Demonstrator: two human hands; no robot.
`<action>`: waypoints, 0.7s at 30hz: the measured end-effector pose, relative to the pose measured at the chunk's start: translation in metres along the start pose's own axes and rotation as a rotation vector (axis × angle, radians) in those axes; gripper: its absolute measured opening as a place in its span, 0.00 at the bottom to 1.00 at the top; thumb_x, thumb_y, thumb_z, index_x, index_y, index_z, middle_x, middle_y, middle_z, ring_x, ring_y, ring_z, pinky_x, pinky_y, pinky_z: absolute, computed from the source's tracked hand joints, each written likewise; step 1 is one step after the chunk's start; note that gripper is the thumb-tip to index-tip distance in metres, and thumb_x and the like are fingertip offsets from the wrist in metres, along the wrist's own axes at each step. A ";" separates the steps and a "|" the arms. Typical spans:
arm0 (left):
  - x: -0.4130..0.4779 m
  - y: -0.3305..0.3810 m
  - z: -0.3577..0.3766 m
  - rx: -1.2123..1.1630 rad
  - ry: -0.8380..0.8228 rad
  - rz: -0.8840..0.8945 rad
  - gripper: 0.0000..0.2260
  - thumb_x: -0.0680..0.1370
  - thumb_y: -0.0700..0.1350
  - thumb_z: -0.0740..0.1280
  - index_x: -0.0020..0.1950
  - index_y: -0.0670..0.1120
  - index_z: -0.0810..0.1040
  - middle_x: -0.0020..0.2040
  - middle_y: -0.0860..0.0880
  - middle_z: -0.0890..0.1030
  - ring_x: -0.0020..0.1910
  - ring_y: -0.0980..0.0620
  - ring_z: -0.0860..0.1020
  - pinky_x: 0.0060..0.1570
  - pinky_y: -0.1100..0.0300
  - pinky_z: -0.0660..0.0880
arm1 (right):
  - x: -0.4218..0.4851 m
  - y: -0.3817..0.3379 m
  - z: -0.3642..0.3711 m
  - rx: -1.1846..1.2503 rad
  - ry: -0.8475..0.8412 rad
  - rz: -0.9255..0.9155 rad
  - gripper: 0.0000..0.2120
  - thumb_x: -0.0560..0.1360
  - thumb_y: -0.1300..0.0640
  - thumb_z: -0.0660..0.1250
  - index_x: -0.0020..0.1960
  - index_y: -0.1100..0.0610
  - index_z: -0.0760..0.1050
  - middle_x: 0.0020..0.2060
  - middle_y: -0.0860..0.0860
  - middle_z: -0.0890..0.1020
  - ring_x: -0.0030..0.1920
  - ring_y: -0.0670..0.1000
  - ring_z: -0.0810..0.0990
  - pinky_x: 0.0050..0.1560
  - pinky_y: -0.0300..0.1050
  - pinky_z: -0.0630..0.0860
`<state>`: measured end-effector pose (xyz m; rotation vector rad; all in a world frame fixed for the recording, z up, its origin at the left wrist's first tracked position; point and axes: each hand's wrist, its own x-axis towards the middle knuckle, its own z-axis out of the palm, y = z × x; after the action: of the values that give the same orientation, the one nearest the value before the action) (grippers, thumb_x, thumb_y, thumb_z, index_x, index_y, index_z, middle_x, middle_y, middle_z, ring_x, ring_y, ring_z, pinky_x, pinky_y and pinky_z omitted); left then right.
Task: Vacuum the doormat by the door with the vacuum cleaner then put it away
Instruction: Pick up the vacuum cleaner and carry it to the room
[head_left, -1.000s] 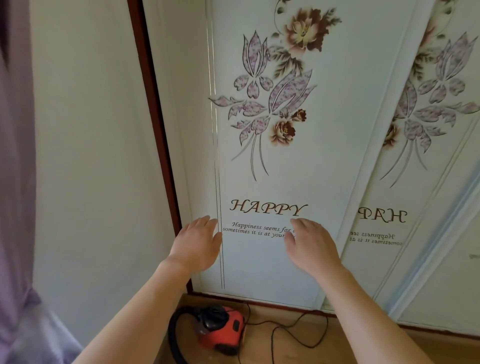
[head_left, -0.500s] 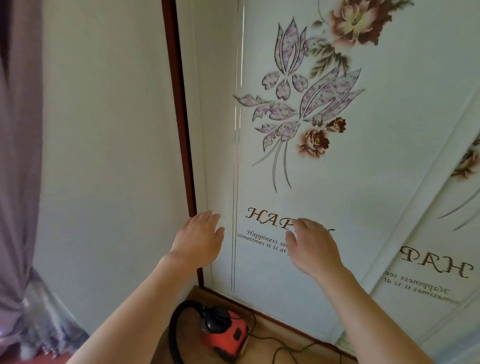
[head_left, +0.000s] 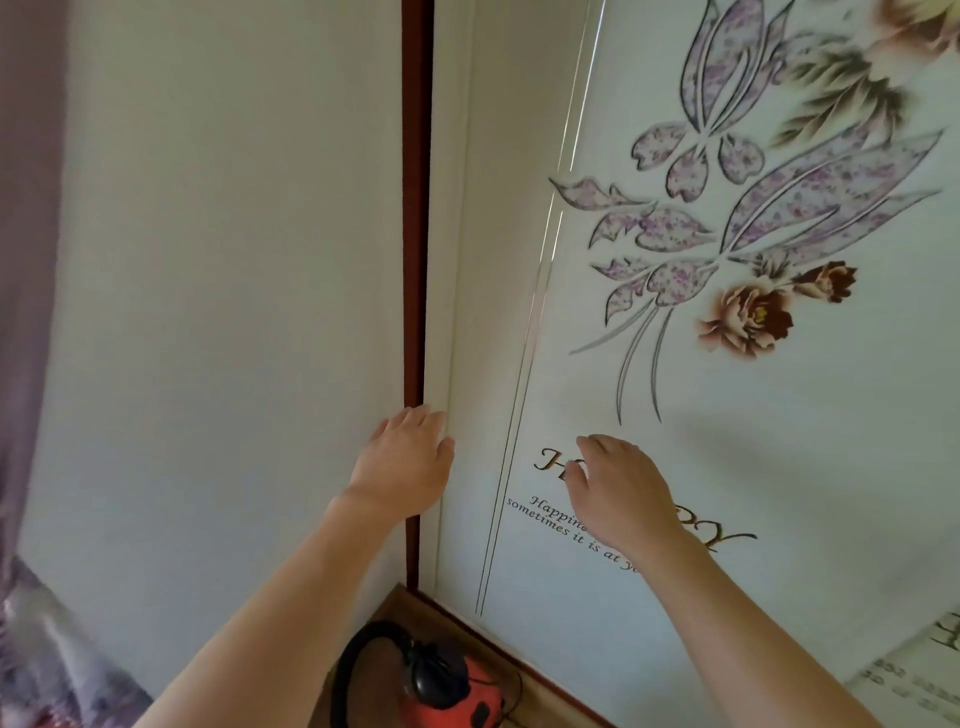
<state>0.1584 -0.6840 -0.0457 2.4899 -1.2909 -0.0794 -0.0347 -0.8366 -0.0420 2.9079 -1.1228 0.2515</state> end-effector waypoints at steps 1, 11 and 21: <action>0.008 -0.005 0.000 0.004 0.001 -0.004 0.20 0.87 0.50 0.53 0.76 0.44 0.69 0.75 0.47 0.71 0.75 0.47 0.67 0.75 0.53 0.61 | 0.009 -0.003 0.003 -0.002 -0.001 -0.005 0.18 0.84 0.49 0.53 0.65 0.57 0.74 0.60 0.51 0.79 0.61 0.54 0.75 0.63 0.48 0.70; 0.027 -0.061 0.011 0.020 -0.003 -0.171 0.23 0.87 0.52 0.51 0.81 0.47 0.61 0.82 0.48 0.63 0.81 0.48 0.59 0.81 0.50 0.53 | 0.079 -0.047 0.033 0.036 -0.084 -0.189 0.21 0.84 0.49 0.52 0.71 0.58 0.70 0.67 0.52 0.76 0.68 0.55 0.72 0.71 0.49 0.65; -0.029 -0.084 0.057 0.059 -0.045 -0.535 0.24 0.87 0.53 0.51 0.82 0.46 0.61 0.81 0.46 0.63 0.81 0.47 0.60 0.80 0.50 0.56 | 0.099 -0.071 0.099 0.069 -0.276 -0.511 0.21 0.85 0.51 0.51 0.71 0.59 0.69 0.69 0.54 0.75 0.69 0.55 0.72 0.71 0.49 0.67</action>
<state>0.1956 -0.6308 -0.1290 2.8295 -0.6158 -0.2258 0.0991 -0.8573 -0.1214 3.2270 -0.3500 -0.1277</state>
